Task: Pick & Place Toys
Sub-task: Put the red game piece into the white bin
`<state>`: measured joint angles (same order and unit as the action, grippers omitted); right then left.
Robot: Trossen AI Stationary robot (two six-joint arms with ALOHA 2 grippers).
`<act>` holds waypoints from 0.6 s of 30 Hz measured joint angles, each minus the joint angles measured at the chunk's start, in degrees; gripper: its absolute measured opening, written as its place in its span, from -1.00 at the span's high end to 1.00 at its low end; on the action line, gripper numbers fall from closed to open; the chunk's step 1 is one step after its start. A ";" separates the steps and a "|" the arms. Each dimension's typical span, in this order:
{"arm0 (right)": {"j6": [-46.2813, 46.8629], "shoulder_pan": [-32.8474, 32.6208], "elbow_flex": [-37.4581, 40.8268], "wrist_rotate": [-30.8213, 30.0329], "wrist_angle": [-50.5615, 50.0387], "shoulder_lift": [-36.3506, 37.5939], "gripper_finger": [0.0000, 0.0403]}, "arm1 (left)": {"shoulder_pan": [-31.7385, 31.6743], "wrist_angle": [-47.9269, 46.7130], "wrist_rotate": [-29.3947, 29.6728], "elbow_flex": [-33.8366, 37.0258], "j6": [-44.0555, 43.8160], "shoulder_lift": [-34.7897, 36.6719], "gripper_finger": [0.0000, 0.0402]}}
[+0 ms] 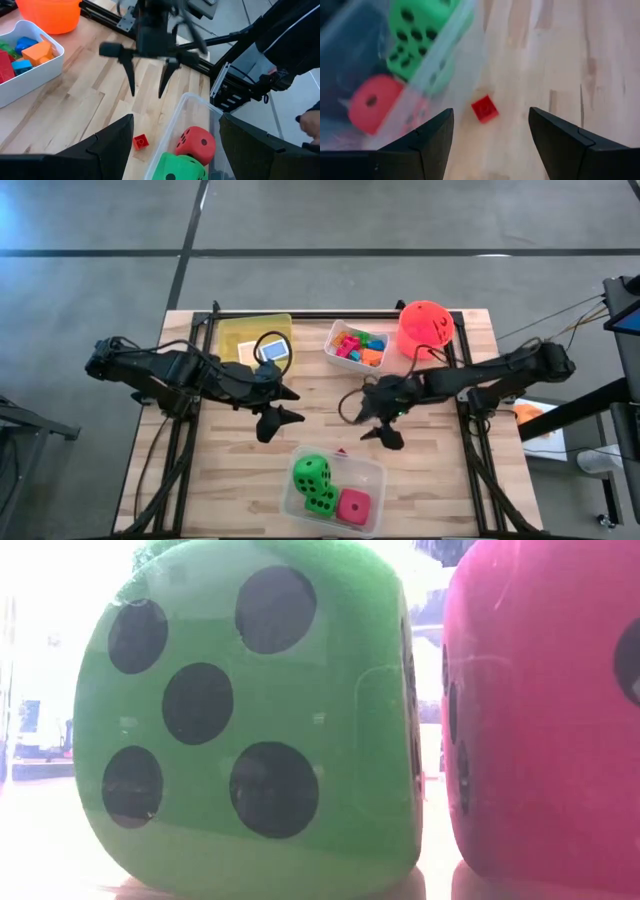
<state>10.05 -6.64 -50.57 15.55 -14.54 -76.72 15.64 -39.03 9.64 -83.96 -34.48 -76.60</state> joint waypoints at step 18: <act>-28.25 -0.38 0.13 15.21 5.57 -14.23 -0.25 | 0.00 -0.04 -0.02 0.00 -0.02 0.00 -0.40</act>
<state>-18.21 -7.03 -50.43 30.76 -8.97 -90.95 15.64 -39.07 9.63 -83.96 -34.50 -76.60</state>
